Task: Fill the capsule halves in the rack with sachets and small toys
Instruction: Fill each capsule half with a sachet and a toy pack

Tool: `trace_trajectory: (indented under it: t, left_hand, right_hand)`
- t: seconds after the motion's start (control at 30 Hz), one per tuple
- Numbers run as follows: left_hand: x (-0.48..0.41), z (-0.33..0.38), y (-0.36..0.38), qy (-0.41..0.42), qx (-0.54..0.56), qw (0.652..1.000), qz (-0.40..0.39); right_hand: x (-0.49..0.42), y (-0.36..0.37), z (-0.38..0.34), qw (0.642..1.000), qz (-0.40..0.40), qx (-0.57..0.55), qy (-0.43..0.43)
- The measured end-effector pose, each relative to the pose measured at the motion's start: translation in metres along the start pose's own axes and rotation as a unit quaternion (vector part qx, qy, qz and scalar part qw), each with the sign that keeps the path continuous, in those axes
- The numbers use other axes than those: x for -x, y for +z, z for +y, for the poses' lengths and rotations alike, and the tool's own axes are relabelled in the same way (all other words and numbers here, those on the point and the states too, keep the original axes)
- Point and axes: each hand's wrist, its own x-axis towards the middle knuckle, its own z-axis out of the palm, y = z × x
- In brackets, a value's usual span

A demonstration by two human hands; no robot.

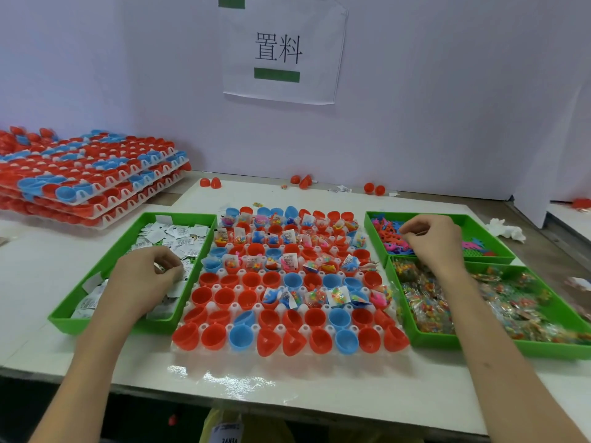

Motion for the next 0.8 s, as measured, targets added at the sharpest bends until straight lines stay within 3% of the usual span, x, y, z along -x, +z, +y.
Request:
trace_trajectory:
  t: [0.17, 0.37, 0.6, 0.7, 0.8]
  left_hand:
    - [-0.001, -0.003, 0.001, 0.002, 0.015, 0.999, 0.029]
    - [0.002, -0.004, -0.003, 0.02, 0.087, 0.989, 0.121]
    - [0.003, -0.005, -0.002, 0.027, 0.115, 0.986, 0.115]
    - [0.005, -0.005, -0.01, 0.052, 0.21, 0.963, 0.162]
    - [0.009, 0.001, -0.019, 0.016, 0.348, 0.91, 0.227]
  right_hand:
    - [0.0, 0.001, 0.001, 0.999, 0.03, -0.008, -0.023]
    - [-0.001, 0.003, 0.003, 1.0, 0.011, 0.006, -0.022]
    - [0.001, 0.0, -0.003, 0.998, 0.034, -0.046, -0.038]
    - [0.004, -0.005, -0.015, 0.994, 0.038, -0.097, -0.038]
    - [0.008, -0.016, -0.038, 0.982, 0.034, -0.183, -0.044]
